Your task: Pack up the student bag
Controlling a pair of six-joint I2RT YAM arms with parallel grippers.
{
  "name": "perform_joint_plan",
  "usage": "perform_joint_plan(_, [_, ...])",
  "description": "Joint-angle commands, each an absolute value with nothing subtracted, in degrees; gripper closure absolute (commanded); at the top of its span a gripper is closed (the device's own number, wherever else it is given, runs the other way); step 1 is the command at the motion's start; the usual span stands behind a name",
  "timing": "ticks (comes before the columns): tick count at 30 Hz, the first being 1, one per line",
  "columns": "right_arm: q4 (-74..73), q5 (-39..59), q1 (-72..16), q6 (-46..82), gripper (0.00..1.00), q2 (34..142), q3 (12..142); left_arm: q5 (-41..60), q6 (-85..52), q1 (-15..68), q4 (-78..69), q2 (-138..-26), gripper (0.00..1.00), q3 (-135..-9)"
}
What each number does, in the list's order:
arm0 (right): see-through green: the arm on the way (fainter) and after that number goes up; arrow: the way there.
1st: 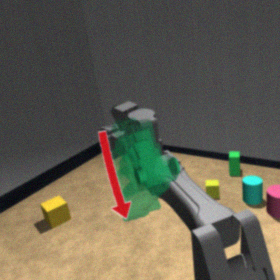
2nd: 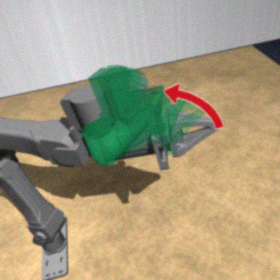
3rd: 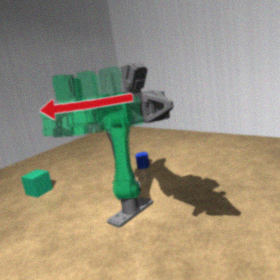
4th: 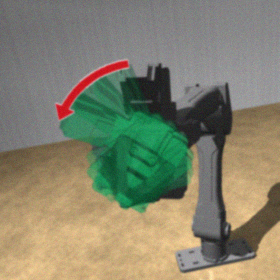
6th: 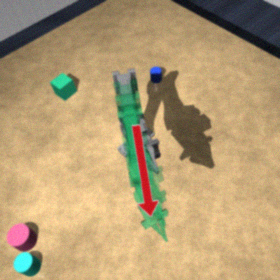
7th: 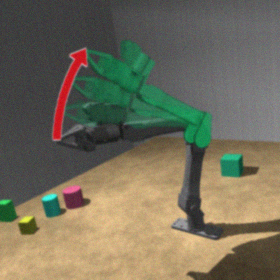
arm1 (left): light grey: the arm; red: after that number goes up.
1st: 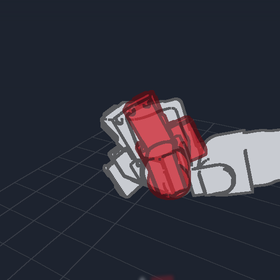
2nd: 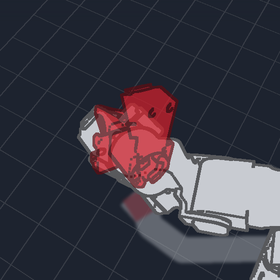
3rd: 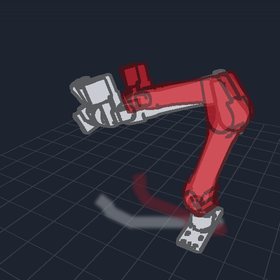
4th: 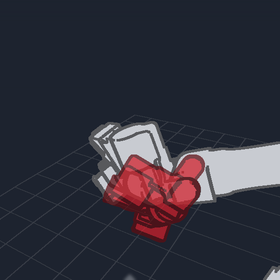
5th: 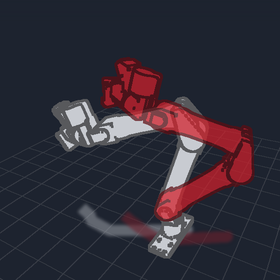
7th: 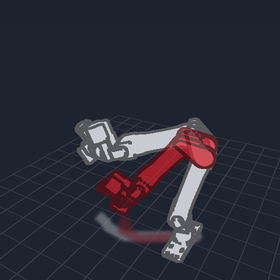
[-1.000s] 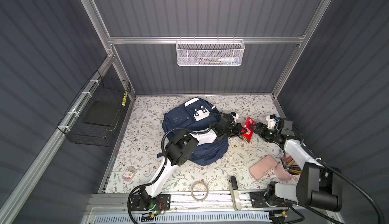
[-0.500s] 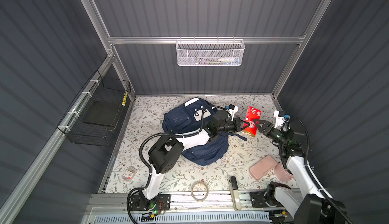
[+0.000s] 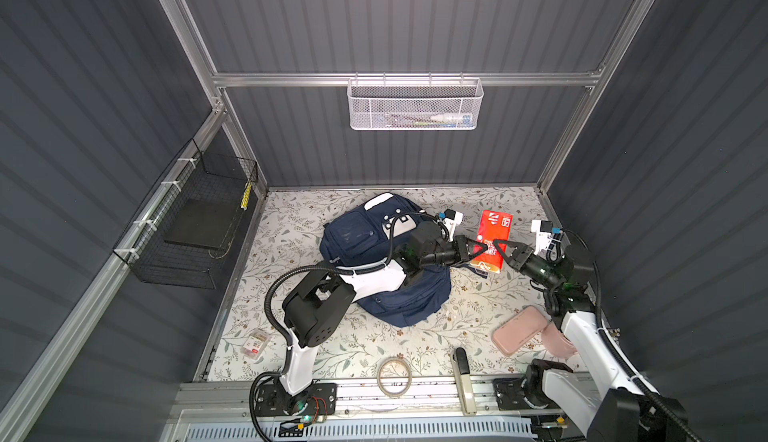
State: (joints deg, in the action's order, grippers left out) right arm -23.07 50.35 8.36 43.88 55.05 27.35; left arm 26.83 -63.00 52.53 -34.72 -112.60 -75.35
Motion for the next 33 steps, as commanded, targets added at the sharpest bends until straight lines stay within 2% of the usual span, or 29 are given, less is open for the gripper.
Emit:
perform_joint_plan(1, [-24.74, 52.18, 7.29, 41.88, 0.99, 53.77, 26.62, 25.59, -57.65, 53.17, -26.92, -108.11, 0.47, -74.36])
perform_joint_plan(5, [-25.03, 51.84, 6.35, 42.79, 1.00, 52.89, 25.55, 22.69, -52.55, 52.01, -19.35, -104.10, 0.29, -73.85])
perform_joint_plan(8, [-23.96, 51.17, 5.12, 42.18, 1.00, 52.48, 25.08, 23.28, -49.42, 49.93, -12.22, -101.83, 0.21, -73.81])
perform_joint_plan(10, [-22.67, 50.40, 5.08, 42.04, 1.00, 51.82, 24.40, 17.01, -42.21, 48.89, -3.15, -97.03, 0.16, -72.95])
perform_joint_plan(12, [-17.88, 48.17, 4.80, 40.69, 1.00, 50.54, 24.55, 7.86, -30.29, 48.93, 10.81, -92.61, 0.16, -75.54])
perform_joint_plan(15, [-11.08, 44.36, 3.51, 39.55, 1.00, 48.85, 24.52, 1.29, -13.36, 48.99, 25.90, -91.54, 0.19, -79.67])
perform_joint_plan(17, [-10.90, 43.04, 2.78, 40.41, 1.00, 47.86, 23.56, -2.86, -6.68, 49.06, 35.32, -92.55, 0.19, -82.76])
perform_joint_plan(21, [-11.58, 40.61, 2.64, 42.36, 1.00, 46.15, 21.87, -11.17, -0.35, 50.46, 38.48, -90.80, 0.18, -77.05])
perform_joint_plan(26, [-12.69, 42.77, 2.55, 42.71, 1.00, 47.67, 21.96, -21.78, 1.53, 53.50, 41.92, -92.95, 0.13, -75.89])
perform_joint_plan(33, [-12.66, 43.42, 2.46, 42.19, 1.00, 48.22, 21.73, -21.76, 3.01, 55.61, 39.65, -96.44, 0.08, -75.47])
